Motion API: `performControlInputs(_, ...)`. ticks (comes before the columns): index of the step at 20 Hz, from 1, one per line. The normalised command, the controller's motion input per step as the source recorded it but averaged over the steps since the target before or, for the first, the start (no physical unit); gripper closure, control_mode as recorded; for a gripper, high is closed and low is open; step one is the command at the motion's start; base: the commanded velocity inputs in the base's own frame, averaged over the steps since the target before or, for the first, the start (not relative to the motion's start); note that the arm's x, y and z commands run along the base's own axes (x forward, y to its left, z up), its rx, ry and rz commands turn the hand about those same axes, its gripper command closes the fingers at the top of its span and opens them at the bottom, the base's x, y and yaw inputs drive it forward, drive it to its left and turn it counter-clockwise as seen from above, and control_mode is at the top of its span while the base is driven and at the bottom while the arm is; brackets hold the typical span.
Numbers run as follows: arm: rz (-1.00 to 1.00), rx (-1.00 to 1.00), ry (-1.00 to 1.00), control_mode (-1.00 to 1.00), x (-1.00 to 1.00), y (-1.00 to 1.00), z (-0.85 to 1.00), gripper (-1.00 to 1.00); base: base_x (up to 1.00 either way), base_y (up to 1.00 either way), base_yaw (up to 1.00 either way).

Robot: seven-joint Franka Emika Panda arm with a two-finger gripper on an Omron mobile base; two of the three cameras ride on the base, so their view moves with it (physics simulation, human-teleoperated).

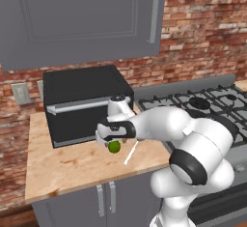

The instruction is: Put the potato and lime in the pot. Retrieve the spatula and lightly stir the vegetables in the pot.

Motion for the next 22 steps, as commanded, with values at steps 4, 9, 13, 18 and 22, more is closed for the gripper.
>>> performControlInputs(4,0.00,0.00,0.05,-1.00,0.00,0.00,-0.23,-1.00,0.00,0.00,0.00)
performControlInputs(9,0.00,0.00,0.04,-1.00,0.00,0.00,-0.13,-1.00,0.00,0.00,0.00)
performControlInputs(13,0.00,0.00,0.06,-1.00,0.00,0.00,-0.04,-1.00,0.00,0.00,0.00)
performControlInputs(18,0.00,0.00,0.01,-1.00,0.00,0.00,0.00,1.00,0.00,0.00,0.00)
performControlInputs(22,0.00,0.00,0.00,-1.00,-0.15,0.00,0.04,1.00,0.00,0.00,0.00)
